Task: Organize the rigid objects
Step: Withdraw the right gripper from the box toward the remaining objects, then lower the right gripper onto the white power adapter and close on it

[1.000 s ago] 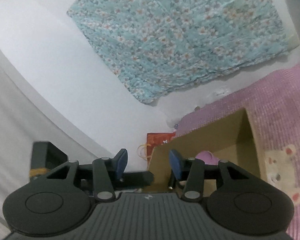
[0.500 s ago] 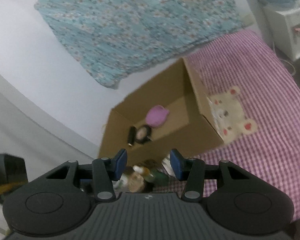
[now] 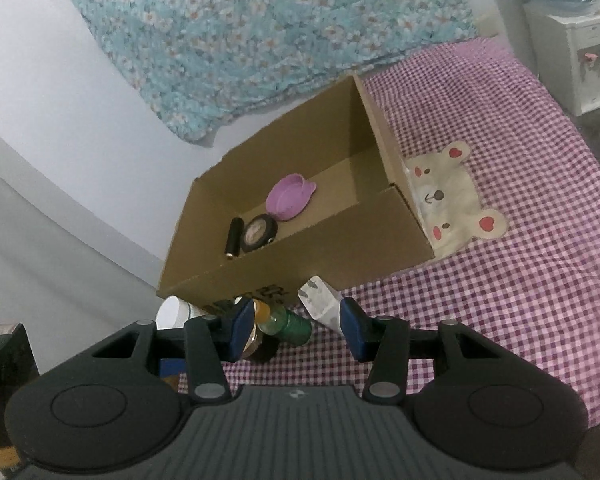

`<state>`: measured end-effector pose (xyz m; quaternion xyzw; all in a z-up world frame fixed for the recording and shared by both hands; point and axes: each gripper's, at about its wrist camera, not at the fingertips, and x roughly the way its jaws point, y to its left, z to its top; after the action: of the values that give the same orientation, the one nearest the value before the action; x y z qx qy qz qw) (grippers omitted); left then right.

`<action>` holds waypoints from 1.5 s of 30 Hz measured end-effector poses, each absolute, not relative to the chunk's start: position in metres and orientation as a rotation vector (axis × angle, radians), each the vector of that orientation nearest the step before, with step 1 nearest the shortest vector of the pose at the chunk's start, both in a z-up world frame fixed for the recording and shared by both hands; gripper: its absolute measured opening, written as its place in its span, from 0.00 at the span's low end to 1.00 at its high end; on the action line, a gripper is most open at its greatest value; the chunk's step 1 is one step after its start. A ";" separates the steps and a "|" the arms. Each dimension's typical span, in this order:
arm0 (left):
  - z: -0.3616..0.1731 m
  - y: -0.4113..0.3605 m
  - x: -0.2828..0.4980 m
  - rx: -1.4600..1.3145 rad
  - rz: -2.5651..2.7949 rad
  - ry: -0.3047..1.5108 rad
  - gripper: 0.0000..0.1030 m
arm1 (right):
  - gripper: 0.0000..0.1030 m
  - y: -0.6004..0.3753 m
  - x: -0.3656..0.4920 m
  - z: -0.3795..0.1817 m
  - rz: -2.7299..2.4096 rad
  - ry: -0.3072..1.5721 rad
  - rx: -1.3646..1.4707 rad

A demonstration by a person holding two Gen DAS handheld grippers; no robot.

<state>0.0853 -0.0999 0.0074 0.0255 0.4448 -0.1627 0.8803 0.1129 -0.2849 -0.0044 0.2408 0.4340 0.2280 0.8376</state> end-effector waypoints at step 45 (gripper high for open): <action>-0.036 -0.115 0.097 0.182 -0.353 0.850 0.60 | 0.29 -0.206 0.184 -0.050 0.596 1.109 0.046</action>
<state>0.0973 -0.1150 -0.0361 0.0875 0.4095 -0.1701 0.8920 0.1842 -0.2063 -0.0500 0.0217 0.5187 0.2785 0.8080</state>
